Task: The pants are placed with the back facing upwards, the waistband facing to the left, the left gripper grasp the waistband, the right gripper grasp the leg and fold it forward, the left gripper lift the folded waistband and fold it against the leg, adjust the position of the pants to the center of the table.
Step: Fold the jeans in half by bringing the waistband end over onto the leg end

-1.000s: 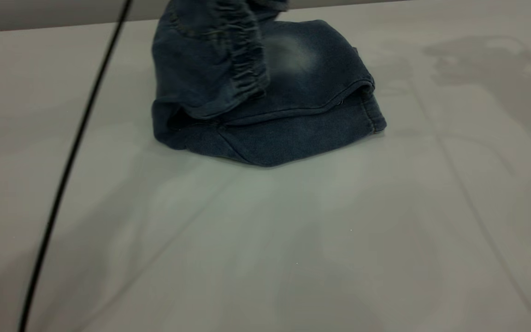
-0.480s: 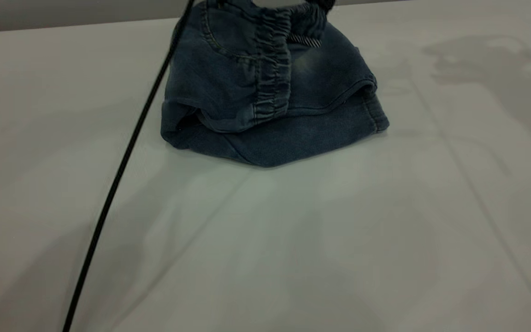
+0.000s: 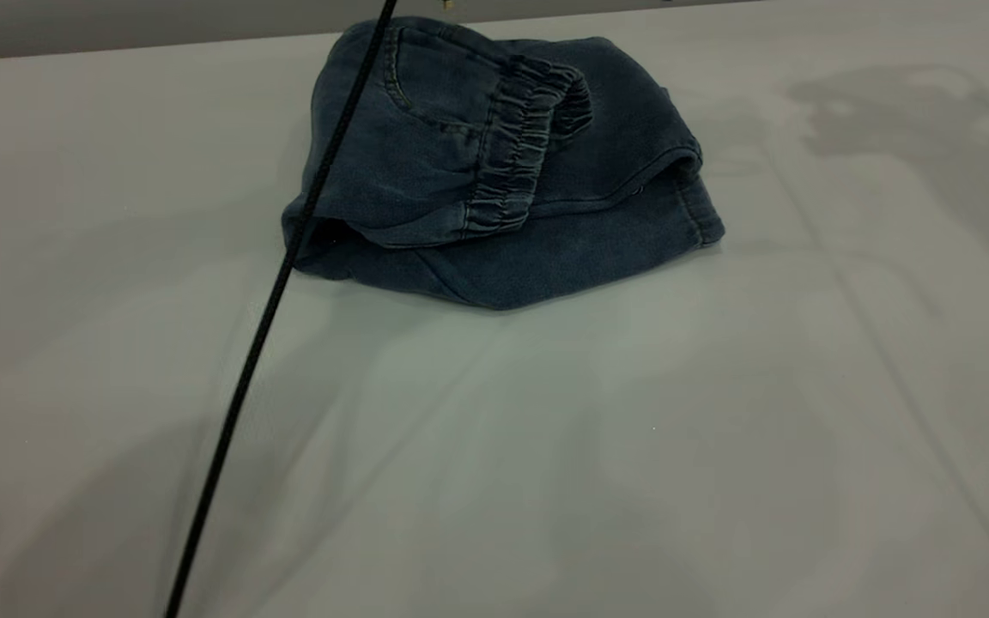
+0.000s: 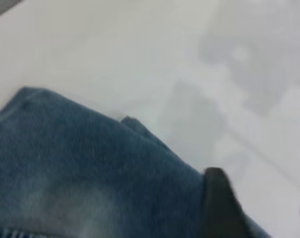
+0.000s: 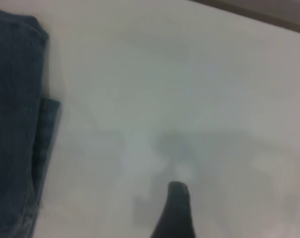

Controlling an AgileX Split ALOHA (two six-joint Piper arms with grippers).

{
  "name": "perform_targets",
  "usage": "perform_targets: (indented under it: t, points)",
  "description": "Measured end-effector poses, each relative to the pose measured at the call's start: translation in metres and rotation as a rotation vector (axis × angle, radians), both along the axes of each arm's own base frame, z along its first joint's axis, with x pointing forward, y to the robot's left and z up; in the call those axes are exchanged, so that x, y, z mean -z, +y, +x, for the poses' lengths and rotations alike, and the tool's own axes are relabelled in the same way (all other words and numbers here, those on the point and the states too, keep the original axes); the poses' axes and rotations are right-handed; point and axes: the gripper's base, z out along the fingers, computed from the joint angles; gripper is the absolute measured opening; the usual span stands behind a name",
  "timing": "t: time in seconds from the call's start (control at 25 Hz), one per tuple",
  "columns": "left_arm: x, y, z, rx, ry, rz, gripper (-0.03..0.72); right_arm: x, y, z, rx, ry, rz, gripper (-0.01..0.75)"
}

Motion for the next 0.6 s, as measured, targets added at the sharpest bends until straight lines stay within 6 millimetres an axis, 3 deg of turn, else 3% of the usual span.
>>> perform_targets:
  t: [0.12, 0.28, 0.6]
  points:
    - [-0.008, -0.003, 0.000, -0.007, -0.039, -0.011, 0.489, 0.000, 0.000, 0.000, 0.000, 0.000, 0.000, 0.533]
    - [-0.026, 0.004, -0.004, 0.034, -0.039, 0.022, 0.514, 0.001, 0.002, -0.002, 0.017, 0.023, 0.024, 0.533]
    - [-0.081, 0.063, 0.001, -0.003, -0.012, 0.205, 0.518, -0.008, 0.017, -0.002, 0.055, 0.048, 0.124, 0.533]
